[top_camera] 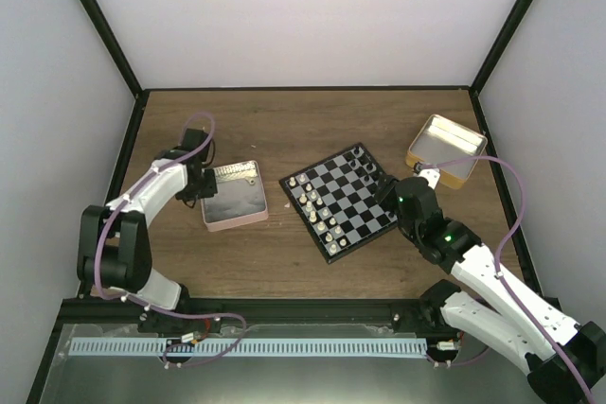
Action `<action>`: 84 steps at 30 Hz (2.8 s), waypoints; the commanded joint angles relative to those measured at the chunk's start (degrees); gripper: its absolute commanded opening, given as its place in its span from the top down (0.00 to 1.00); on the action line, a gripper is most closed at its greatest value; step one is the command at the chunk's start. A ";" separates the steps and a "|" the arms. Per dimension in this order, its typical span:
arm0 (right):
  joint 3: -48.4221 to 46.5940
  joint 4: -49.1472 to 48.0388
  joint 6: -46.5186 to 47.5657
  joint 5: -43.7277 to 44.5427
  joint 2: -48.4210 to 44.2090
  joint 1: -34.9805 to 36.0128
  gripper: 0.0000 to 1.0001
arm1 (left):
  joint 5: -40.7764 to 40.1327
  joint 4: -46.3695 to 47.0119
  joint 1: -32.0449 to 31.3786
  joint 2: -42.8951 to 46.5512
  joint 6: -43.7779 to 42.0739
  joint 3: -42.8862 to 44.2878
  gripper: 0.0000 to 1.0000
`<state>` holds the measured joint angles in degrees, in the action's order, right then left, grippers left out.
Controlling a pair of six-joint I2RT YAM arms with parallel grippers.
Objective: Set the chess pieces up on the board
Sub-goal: Adjust the storage box at the center of the board, then pick up the chess piece from the storage box, then place the chess piece on the chessboard.
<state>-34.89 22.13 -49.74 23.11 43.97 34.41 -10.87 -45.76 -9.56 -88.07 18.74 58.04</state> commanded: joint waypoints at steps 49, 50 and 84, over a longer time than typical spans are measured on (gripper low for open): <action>2.13 -2.31 -0.11 1.76 -3.50 -0.27 0.39 | 10.54 25.68 -10.72 -15.46 20.76 1.45 0.85; 2.11 -2.35 -0.10 1.67 -3.46 -0.30 0.39 | 10.36 25.68 -10.74 -15.22 19.72 1.46 0.86; -28.28 -9.82 20.66 -62.42 27.59 -1.62 0.42 | 36.38 31.78 -25.38 22.39 -14.53 -4.33 0.86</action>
<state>-60.29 10.28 -30.48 -32.01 70.65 33.17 20.69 -15.64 -34.13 -68.38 10.11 54.52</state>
